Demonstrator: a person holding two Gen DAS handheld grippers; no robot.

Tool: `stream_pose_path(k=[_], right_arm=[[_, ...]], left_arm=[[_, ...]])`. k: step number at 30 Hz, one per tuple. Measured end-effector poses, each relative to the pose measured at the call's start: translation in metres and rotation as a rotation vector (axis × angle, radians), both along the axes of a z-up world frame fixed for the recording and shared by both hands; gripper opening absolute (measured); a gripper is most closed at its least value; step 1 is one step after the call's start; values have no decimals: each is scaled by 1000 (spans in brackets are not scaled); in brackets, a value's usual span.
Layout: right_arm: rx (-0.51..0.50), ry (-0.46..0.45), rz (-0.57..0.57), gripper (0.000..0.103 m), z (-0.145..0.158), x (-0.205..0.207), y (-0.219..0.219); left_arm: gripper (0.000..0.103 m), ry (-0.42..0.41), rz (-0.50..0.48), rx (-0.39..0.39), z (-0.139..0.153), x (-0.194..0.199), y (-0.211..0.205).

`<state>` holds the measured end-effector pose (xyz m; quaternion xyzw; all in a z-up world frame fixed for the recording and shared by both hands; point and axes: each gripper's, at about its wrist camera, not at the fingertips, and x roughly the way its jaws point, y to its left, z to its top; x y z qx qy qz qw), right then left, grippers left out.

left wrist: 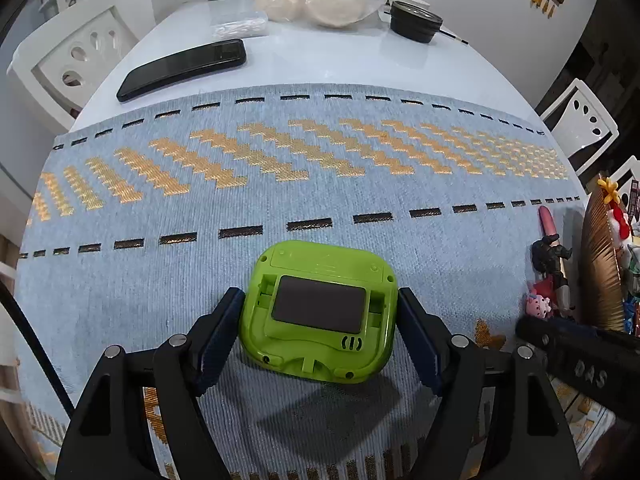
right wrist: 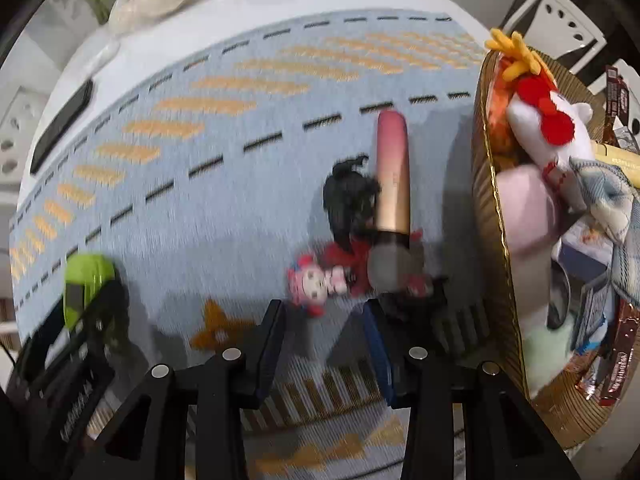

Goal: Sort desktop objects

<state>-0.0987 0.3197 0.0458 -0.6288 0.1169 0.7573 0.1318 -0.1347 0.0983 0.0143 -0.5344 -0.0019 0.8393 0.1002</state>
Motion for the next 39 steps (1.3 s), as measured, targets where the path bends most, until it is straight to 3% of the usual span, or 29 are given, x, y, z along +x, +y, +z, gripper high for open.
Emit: stream_pose_path(k=[6,10,15,16,17,23,27,32,39], right_arm=[[-12,69,-87,37,5,3,10],[-42,91,-40,34,9,8,17],[-188,120,1,31,28,19,24],[-199,130,12,28,31,26,16],[-213,145,43,17,40,31,11],[-229,255,149,17,79,50,-10],[-251,277,130,17,87,57,-3],[-203,369,68,17,127,81,30],[-78,486,-148,17,169,111,104]], left_arm=[[74,1,-4,23,1,2,-4],[74,4,3,31,3,3,-8],[74,23,-6,29,15,7,-10],[74,31,-11,29,19,8,-9],[74,37,-15,29,22,9,-8],[74,76,-42,39,46,17,6],[74,98,-67,47,62,27,18],[74,144,-134,65,87,36,40],[74,208,-306,123,127,45,102]])
